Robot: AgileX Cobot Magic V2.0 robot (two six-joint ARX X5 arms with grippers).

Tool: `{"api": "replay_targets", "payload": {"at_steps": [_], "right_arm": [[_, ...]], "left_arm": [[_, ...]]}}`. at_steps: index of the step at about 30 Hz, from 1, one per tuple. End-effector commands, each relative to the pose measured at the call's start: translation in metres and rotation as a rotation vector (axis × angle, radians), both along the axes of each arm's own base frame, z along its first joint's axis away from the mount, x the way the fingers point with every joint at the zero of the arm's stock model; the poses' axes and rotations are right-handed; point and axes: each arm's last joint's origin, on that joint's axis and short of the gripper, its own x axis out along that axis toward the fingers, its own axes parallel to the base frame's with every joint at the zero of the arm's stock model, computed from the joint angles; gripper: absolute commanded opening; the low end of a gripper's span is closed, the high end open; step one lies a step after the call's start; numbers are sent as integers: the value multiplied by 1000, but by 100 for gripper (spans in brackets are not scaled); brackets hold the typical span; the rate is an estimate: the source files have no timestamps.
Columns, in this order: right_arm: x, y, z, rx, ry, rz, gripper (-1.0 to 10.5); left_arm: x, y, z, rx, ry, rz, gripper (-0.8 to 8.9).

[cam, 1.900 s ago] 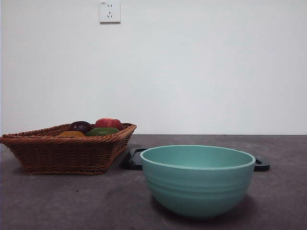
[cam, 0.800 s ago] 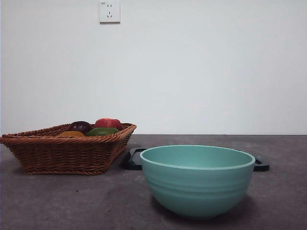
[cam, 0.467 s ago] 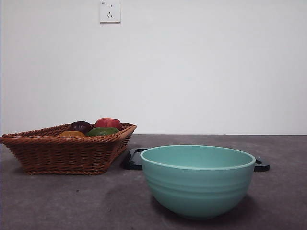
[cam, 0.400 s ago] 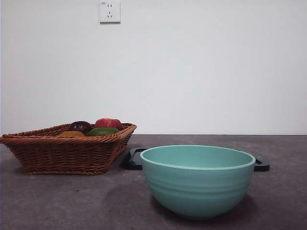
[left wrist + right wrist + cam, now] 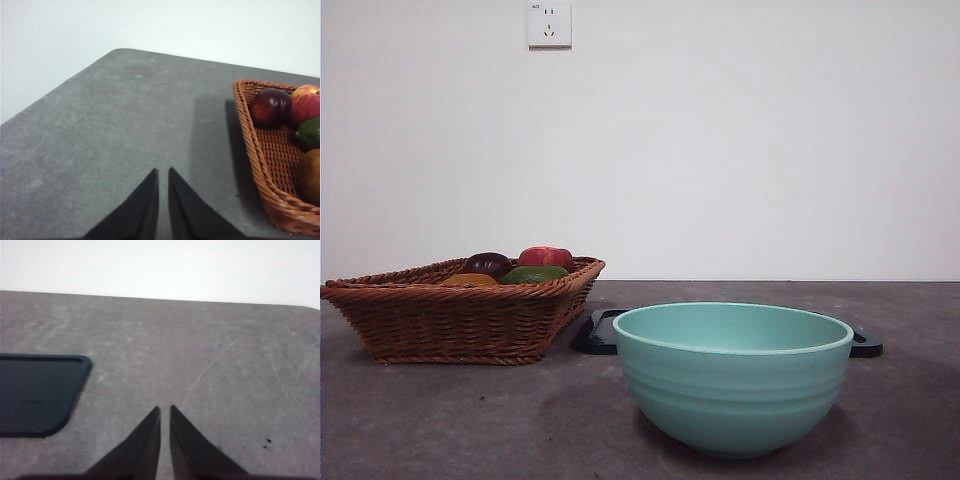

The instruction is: Pick up the wifruite, put it on the bowl, pick up the plate, put it on desk

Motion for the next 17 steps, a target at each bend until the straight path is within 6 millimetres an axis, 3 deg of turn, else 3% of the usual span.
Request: {"api": "replay_targets", "payload": {"at_steps": [1,17], "right_arm": [[-1,-2,-1,-23,0,-15,27],[-4,-2,-6,-23,41,-20,27]], "left_arm": [[1,0,-8,-4,27,-1,29],[1,0,-8,-4,27,-1,28]]}}
